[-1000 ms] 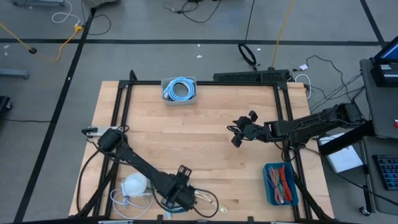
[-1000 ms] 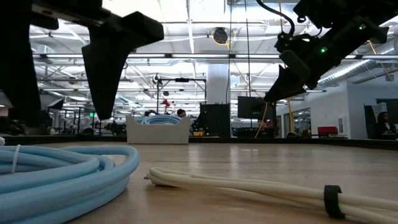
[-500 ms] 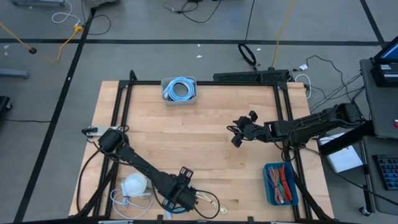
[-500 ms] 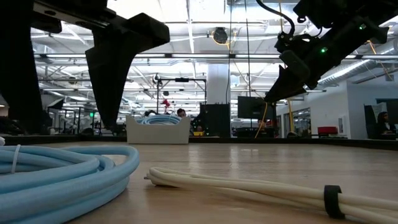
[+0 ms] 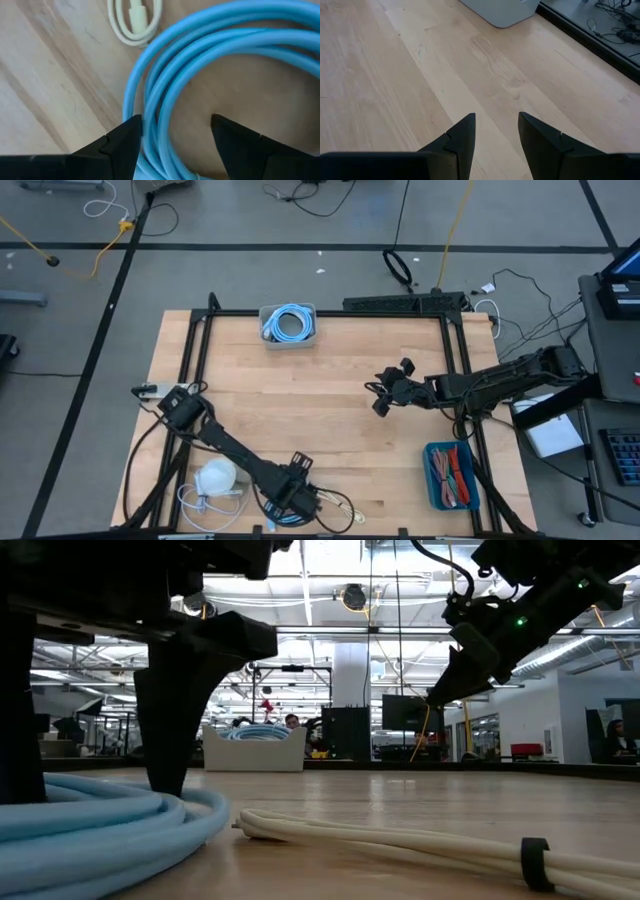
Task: Pick & Place USB Port
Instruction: Put the blue HDMI cable into the gray bin
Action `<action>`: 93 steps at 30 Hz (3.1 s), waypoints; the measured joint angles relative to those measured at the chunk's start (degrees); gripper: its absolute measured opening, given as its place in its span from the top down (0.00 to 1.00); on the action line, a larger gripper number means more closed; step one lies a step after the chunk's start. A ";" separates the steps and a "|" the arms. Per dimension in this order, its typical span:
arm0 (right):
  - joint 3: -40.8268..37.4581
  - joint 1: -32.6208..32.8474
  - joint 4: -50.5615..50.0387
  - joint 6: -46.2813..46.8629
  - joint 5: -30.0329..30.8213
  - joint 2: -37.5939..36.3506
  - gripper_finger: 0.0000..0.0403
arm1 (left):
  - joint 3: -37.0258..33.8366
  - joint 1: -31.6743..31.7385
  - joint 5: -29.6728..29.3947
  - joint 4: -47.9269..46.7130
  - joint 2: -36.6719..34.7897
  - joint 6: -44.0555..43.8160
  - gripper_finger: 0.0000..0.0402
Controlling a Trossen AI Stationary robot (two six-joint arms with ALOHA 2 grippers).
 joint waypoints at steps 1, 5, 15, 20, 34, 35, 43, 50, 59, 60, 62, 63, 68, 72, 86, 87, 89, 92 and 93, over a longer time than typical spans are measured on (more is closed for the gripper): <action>0.00 0.00 0.02 0.00 -0.01 0.00 0.65 | 0.00 0.00 0.05 -0.10 0.04 0.01 0.39; 0.00 0.00 0.01 -0.01 0.00 0.00 0.65 | -0.03 0.31 -0.66 -0.28 0.02 -1.52 0.40; 0.00 0.00 0.01 0.20 -0.10 0.00 0.65 | -0.10 1.57 -1.58 -3.08 0.04 -6.81 0.93; 0.00 0.00 0.05 0.45 -0.34 0.00 0.65 | 0.65 1.41 -5.93 -7.43 -0.03 -9.50 0.97; -0.07 4.46 9.86 1.36 -1.54 0.02 0.65 | 7.02 -0.17 -44.86 -32.86 -13.12 -44.43 0.98; -0.07 5.13 12.35 0.82 -2.42 0.02 0.65 | 7.02 -0.09 -47.19 -32.90 -13.96 -46.98 0.98; -0.04 10.94 31.05 -6.15 -6.12 2.43 0.65 | 6.93 1.42 -61.66 -32.84 -15.65 -64.59 0.98; -0.04 13.26 40.77 -10.82 -0.68 7.01 0.65 | 6.93 6.35 -65.97 -32.83 -15.69 -78.13 0.98; -0.04 14.72 69.85 -18.84 2.84 20.62 0.65 | 6.93 10.67 -71.92 -32.46 -15.69 -82.37 0.98; -0.04 14.97 74.48 -20.56 2.91 22.38 0.65 | 6.93 10.77 -72.27 -32.66 -15.69 -82.68 0.98; -0.04 15.45 82.46 -24.40 3.84 25.74 0.65 | 6.93 10.99 -72.57 -32.76 -15.72 -83.16 0.98; -0.04 15.83 85.31 -26.32 5.50 27.21 0.65 | 6.93 11.12 -72.41 -32.74 -16.01 -82.87 0.98; 0.47 17.50 91.27 -37.49 12.18 29.69 0.65 | 6.96 11.55 -69.77 -32.94 -16.71 -80.78 0.98; 2.15 17.68 91.40 -41.72 11.72 29.01 0.65 | 6.96 11.44 -68.41 -32.75 -16.57 -80.23 0.98; 3.80 17.31 89.16 -34.73 4.11 28.30 0.65 | 6.85 10.88 -69.93 -32.86 -16.61 -79.03 0.98; 3.80 17.13 89.32 -34.65 4.09 28.23 0.65 | 6.85 10.90 -70.06 -32.72 -16.61 -79.07 0.98; 3.80 16.87 89.73 -34.54 4.07 28.17 0.65 | 6.85 10.97 -70.04 -32.39 -16.61 -79.06 0.98; 3.90 16.63 89.77 -34.53 4.07 28.22 0.65 | 6.85 10.92 -70.09 -30.29 -16.61 -77.83 0.98; 4.13 16.49 89.77 -34.53 4.03 28.22 0.65 | 6.85 10.84 -70.38 -29.17 -16.61 -76.86 0.98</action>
